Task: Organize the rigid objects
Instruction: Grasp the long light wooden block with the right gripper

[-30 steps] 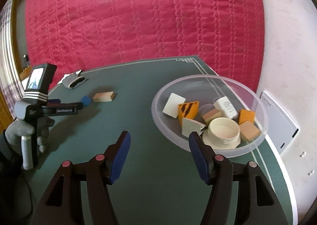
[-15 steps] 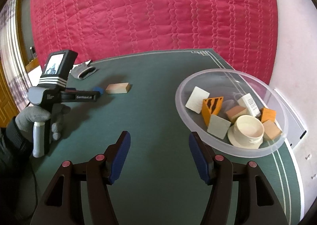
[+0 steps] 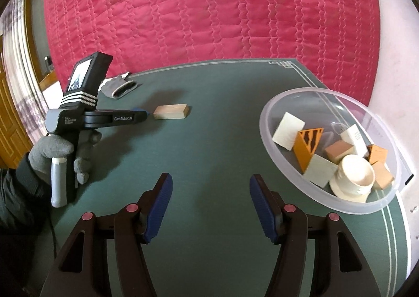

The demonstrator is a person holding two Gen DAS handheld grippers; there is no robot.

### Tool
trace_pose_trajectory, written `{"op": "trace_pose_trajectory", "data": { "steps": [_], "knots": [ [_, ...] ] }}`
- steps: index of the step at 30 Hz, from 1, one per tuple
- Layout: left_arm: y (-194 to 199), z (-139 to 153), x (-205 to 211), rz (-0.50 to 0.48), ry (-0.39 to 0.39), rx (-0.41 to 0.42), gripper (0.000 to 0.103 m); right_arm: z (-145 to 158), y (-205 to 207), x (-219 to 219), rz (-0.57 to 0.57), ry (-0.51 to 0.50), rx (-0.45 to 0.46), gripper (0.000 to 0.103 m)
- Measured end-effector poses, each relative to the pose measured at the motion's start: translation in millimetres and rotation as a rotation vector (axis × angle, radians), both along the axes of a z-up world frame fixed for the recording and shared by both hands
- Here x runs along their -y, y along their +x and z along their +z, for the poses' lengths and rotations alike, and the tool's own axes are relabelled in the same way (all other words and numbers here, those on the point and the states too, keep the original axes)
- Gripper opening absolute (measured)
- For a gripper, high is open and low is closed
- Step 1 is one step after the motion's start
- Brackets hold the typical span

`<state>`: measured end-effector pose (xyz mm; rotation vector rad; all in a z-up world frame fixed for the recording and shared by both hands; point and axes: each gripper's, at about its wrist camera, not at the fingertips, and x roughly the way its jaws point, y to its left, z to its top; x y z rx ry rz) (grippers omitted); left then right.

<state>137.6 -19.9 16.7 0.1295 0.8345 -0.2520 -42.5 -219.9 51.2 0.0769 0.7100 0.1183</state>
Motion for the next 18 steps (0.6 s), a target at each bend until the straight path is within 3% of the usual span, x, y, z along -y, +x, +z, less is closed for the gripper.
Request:
{"op": "trace_pose_trajectory", "data": {
  "steps": [7, 18],
  "knots": [
    [-2, 1, -11, 0.022, -0.053, 0.006, 0.037, -4, 19, -14, 0.023, -0.007, -0.027, 0.062],
    [-4, 4, -31, 0.103, -0.107, 0.013, 0.037, -11, 84, -38, 0.048, 0.021, -0.094, 0.062]
  ]
}}
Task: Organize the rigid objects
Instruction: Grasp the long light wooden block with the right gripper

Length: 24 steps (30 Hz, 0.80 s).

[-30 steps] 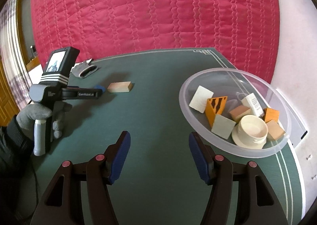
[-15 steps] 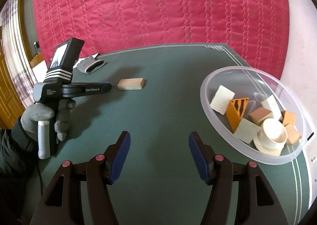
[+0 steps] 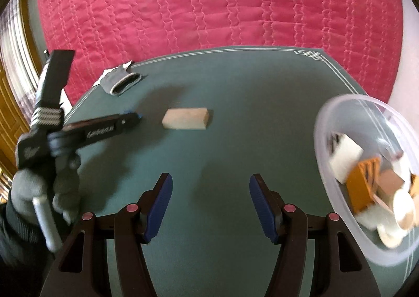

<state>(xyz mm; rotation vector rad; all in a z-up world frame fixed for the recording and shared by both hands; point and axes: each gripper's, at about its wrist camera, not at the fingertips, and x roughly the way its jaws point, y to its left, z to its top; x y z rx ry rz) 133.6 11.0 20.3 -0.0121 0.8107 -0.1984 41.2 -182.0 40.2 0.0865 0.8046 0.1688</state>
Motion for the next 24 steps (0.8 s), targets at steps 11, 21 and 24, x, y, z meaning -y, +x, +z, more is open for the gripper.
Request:
{"op": "trace_pose_trajectory", "data": {
  "steps": [11, 21, 24],
  "knots": [
    [3, -2, -11, 0.06, -0.015, -0.004, 0.037, -10, 66, -33, 0.006, -0.024, -0.02, 0.063],
    [5, -4, -13, 0.074, -0.02, -0.013, 0.037, -15, 88, -48, 0.021, -0.014, -0.036, 0.068],
    [5, -4, -13, 0.076, -0.02, -0.014, 0.037, -15, 94, -52, 0.012, -0.032, -0.039, 0.069]
  ]
}}
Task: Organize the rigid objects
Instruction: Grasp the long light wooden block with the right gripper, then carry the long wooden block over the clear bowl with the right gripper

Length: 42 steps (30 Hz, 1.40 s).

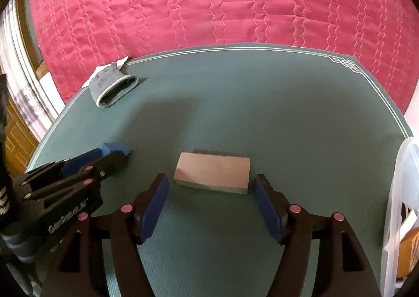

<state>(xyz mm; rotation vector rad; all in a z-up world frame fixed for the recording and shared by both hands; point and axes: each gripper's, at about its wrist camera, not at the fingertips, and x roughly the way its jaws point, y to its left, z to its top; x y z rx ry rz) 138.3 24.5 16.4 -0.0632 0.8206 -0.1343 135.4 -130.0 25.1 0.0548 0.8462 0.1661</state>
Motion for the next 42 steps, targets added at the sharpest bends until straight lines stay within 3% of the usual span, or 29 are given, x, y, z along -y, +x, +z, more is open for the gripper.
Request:
{"op": "trace_pose_trajectory", "data": {
  "steps": [15, 19, 25, 42],
  "knots": [
    [1, -1, 0, 0.005, 0.002, -0.003, 0.037, 0, 12, -10, -0.02, -0.071, -0.007, 0.068],
    [1, -1, 0, 0.004, 0.003, -0.002, 0.037, 0, 11, -11, -0.019, -0.085, -0.004, 0.063],
    [1, -1, 1, 0.004, 0.003, -0.001, 0.037, 0, 7, -7, -0.029, -0.081, -0.003, 0.063],
    [0, -2, 3, -0.002, 0.011, 0.006, 0.037, 10, -50, 19, -0.065, -0.015, 0.036, 0.063]
  ]
}}
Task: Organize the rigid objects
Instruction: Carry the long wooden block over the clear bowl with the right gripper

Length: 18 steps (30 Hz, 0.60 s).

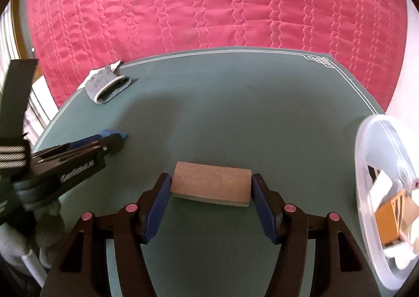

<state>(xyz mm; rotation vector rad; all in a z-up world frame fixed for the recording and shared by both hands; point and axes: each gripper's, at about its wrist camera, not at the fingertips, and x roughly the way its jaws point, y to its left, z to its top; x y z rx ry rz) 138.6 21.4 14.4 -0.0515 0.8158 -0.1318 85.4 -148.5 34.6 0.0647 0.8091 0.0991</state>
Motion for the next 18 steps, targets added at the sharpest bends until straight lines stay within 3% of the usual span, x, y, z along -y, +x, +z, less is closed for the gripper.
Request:
{"op": "trace_pose_trajectory", "data": {
  "steps": [18],
  "knots": [
    [-5, 1, 2, 0.004, 0.028, 0.015, 0.037, 32, -56, 40, -0.086, 0.041, 0.103, 0.063]
  ]
}}
